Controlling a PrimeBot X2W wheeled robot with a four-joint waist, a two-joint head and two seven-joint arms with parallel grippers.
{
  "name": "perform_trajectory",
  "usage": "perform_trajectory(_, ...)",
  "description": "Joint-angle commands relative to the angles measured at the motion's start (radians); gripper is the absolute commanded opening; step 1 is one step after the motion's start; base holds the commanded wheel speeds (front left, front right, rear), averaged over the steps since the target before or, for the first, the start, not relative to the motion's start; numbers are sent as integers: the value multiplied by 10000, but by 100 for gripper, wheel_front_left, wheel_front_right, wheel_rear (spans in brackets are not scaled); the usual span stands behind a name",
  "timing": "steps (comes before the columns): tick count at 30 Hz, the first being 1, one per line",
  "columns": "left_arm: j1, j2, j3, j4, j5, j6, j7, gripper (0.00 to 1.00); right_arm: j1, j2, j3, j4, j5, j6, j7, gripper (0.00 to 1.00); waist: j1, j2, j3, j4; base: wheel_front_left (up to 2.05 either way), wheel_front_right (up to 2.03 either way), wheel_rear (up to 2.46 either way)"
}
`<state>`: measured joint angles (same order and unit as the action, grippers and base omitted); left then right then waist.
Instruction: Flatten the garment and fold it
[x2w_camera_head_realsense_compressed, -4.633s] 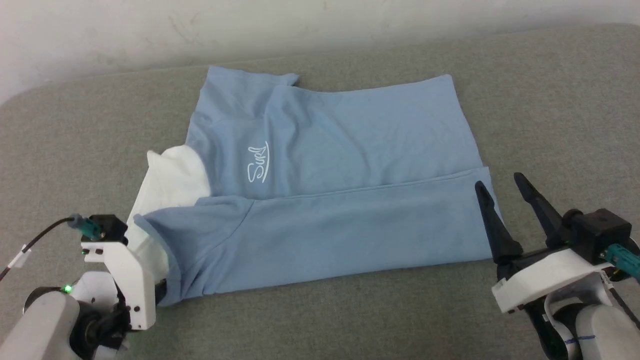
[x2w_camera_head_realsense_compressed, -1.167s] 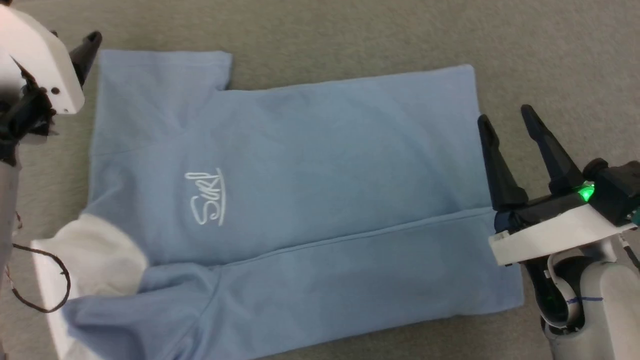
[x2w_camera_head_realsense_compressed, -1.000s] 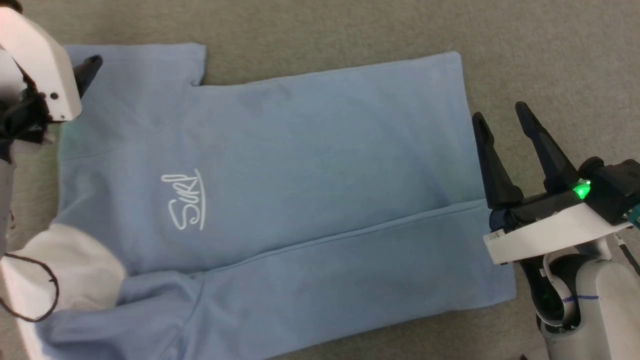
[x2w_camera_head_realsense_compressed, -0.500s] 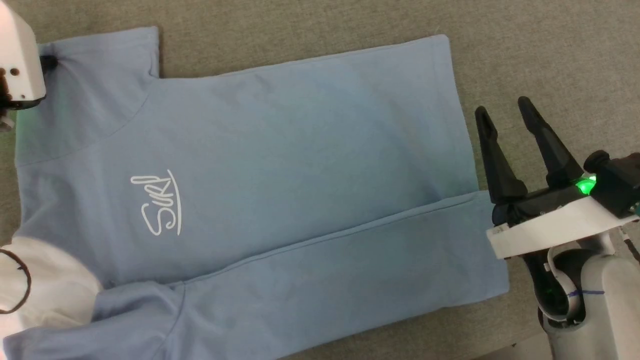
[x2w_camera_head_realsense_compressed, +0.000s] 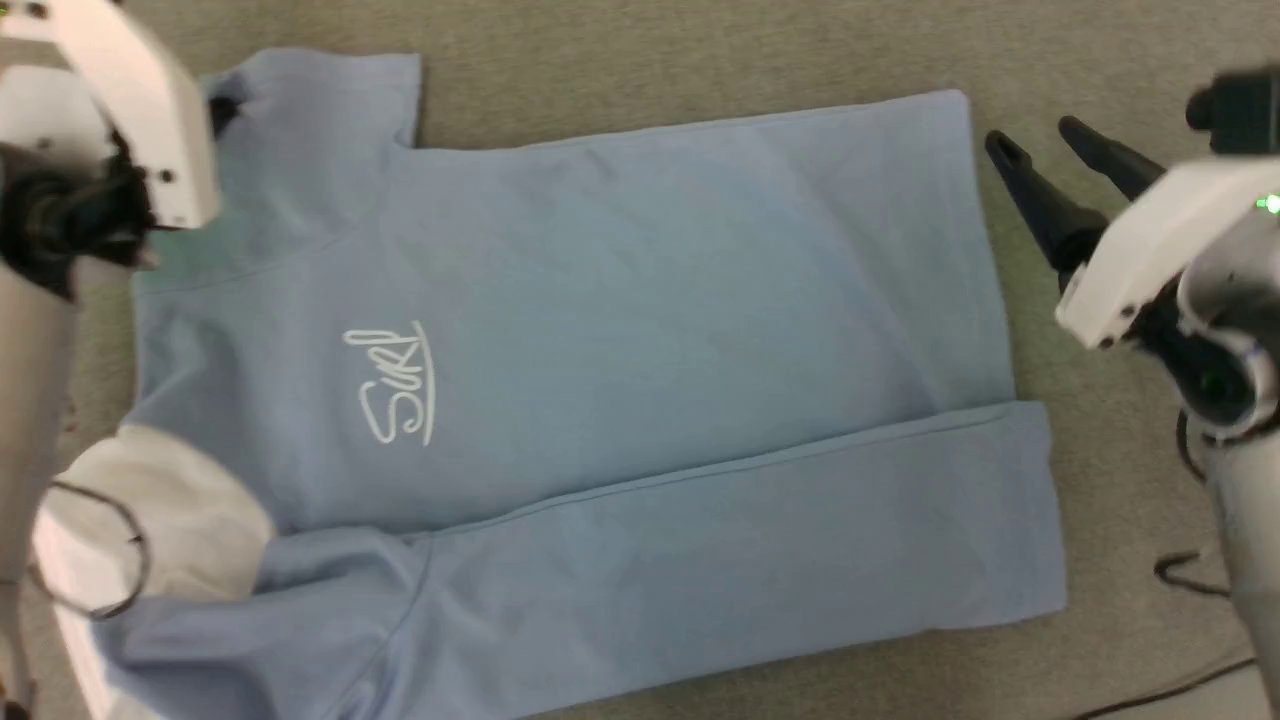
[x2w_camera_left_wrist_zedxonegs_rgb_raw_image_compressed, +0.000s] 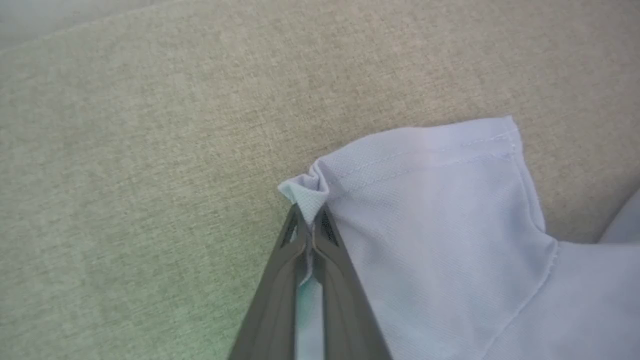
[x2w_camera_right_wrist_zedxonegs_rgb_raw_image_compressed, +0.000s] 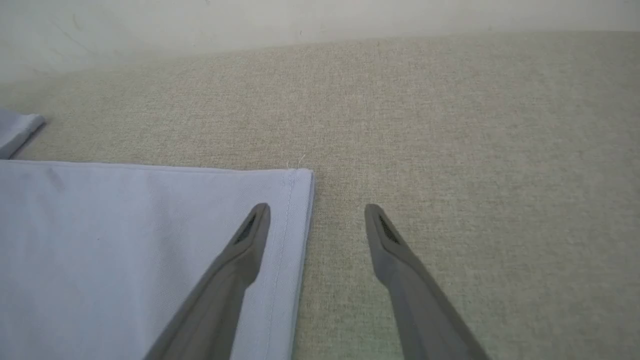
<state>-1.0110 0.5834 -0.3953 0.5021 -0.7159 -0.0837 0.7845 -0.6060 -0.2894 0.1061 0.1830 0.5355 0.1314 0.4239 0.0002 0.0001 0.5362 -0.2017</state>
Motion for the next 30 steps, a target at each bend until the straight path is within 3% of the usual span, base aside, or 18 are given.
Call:
perform_trajectory(1,-33,-124,-67,-51,43,-80,-119,0,-290,-21,71,160,174,-7,284,100,-2,-1,-88,401,0,0,0)
perform_trajectory(12,-608,-557,-251,-589,-157,-334,-913,0,-2664,-241,877,3125,862,-7,3769,100,-2,-1,320,1041,0,0,0)
perform_trajectory(13,-611,-561,-278,-605,-168,-345,-947,0,-2720,-218,947,3375,885,-7,4111,50,-2,-1,327,1067,0,0,0)
perform_trajectory(14,-604,-563,-309,-623,-181,-356,-983,0,-2754,-194,1004,3599,896,-7,4438,37,-2,-1,328,1086,0,0,0)
perform_trajectory(15,-591,-562,-341,-641,-191,-366,-1015,0,-2778,-170,1041,3785,908,-7,4721,1,-2,-1,321,1104,0,0,0)
perform_trajectory(23,-341,-480,-555,-674,-385,-420,-1145,0,-2750,-146,987,4039,873,-7,5349,0,-2,-1,-3,1179,0,0,0)
perform_trajectory(30,245,-326,-339,-896,-612,-437,-2013,0,-2545,-485,780,2899,1050,-7,3727,0,-2,-1,-809,1306,0,0,0)
